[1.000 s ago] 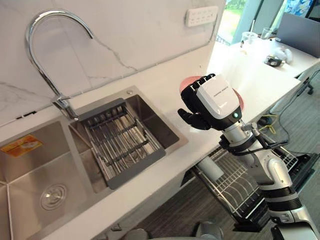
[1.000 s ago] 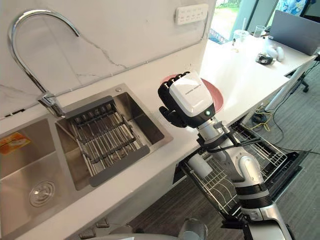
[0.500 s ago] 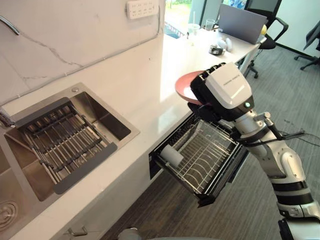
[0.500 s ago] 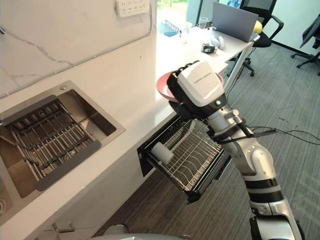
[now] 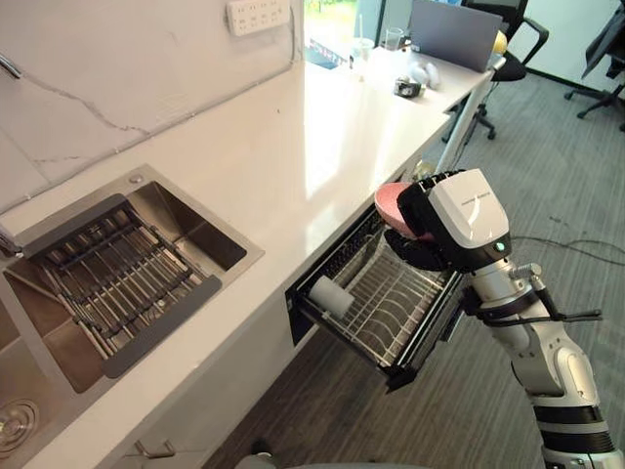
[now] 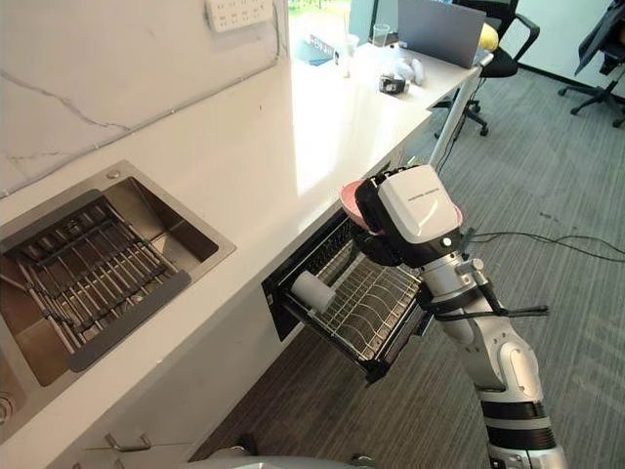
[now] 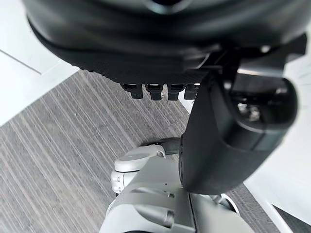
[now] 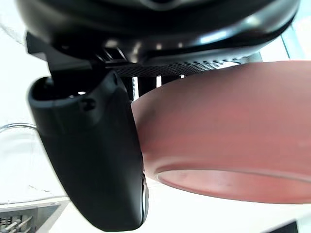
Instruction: Walk over to the sink, pick up the cup, carry it to the dishwasher, place the cup inside the dishwasher, then close the dishwasher door
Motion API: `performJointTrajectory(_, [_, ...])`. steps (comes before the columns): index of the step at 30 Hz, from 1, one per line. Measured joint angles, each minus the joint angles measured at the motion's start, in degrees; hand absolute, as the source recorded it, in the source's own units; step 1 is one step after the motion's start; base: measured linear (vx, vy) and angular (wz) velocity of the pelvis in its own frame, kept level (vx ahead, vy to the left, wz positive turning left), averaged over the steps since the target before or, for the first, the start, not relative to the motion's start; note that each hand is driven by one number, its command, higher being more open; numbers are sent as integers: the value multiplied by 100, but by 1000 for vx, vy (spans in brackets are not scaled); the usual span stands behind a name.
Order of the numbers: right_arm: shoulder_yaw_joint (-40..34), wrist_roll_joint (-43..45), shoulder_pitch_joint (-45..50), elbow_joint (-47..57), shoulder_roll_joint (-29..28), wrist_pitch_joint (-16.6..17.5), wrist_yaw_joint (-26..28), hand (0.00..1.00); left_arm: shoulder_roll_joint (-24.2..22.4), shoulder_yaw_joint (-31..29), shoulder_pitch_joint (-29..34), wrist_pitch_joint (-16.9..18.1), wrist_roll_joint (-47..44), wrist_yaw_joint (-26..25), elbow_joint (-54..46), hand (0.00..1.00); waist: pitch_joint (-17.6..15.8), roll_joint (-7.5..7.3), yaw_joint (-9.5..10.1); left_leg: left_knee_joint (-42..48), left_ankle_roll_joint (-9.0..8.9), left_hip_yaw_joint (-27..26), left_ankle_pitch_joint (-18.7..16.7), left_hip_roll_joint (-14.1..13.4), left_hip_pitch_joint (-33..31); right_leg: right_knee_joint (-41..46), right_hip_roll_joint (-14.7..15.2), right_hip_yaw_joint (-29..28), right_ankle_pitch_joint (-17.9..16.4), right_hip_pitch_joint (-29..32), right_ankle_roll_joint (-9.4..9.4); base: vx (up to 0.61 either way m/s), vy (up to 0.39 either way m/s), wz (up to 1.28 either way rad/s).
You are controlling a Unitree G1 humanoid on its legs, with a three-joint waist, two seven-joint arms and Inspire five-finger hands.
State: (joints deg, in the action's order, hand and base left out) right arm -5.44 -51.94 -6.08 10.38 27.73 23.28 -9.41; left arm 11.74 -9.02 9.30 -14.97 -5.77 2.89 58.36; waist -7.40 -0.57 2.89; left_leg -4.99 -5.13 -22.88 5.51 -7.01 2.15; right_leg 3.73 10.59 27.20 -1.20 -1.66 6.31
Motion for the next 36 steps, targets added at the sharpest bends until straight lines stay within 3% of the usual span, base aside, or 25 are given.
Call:
performJointTrajectory(5, [0, -12, -351, -725, 1, -438, -356, 0, -25, 261, -238, 138, -115, 4, 68, 100, -234, 204, -70, 1, 102, -37, 134, 36, -396, 204, 81, -94, 43, 507, -64, -76, 19, -2])
performJointTrajectory(10, [28, 2, -1049, -1200, 22, -771, -954, 0, 18, 491, -557, 329, -414, 10, 74, 100, -783, 410, -142, 1, 174, -161, 309, 40, -843, 400, 91, -286, 125, 1137, -168, -83, 19, -12])
performJointTrajectory(13, [187, 65, -1384, -1509, 158, -1011, -1053, 0, 29, 614, -654, 385, -627, 11, 56, 100, -1014, 507, -137, 1, 191, -251, 342, 35, -952, 491, 95, -390, 142, 1349, -193, -26, 6, -14])
performJointTrajectory(20, [614, 328, -2562, -2291, 587, -1222, -1057, 0, 119, 842, -1105, 260, -830, 25, -23, 100, -1543, 740, -129, 5, 298, -301, 468, 83, -1465, 600, 148, -474, 258, 1956, -237, 8, 15, -2])
performJointTrajectory(26, [1219, 531, -3744, -3259, 858, -1454, -942, 0, 14, 949, -1490, 17, -1295, 109, -21, 100, -1748, 945, 113, 13, 397, -253, 545, 140, -1952, 422, 164, -453, 466, 2329, -240, 6, 13, 6])
performJointTrajectory(33, [1854, 971, -4560, -4334, 890, -1830, -594, 0, -213, 954, -1983, 5, -1665, 98, -217, 100, -1819, 1050, 350, 23, 479, -65, 619, 217, -2346, 205, 201, -320, 625, 2515, -215, -5, 7, 15])
performJointTrajectory(34, [1889, 1049, -4578, -4421, 890, -1879, -571, 100, -237, 956, -1997, 7, -1693, 103, -240, 100, -1824, 1058, 363, 25, 480, -49, 620, 222, -2356, 204, 205, -317, 626, 2514, -214, 15, 17, 13])
performJointTrajectory(36, [1952, 1391, -4608, -4768, 878, -2014, -533, 100, -319, 960, -2058, 18, -1786, 117, -256, 100, -1839, 1065, 409, 36, 482, -4, 620, 225, -2374, 198, 206, -313, 626, 2502, -214, 15, 7, 10])
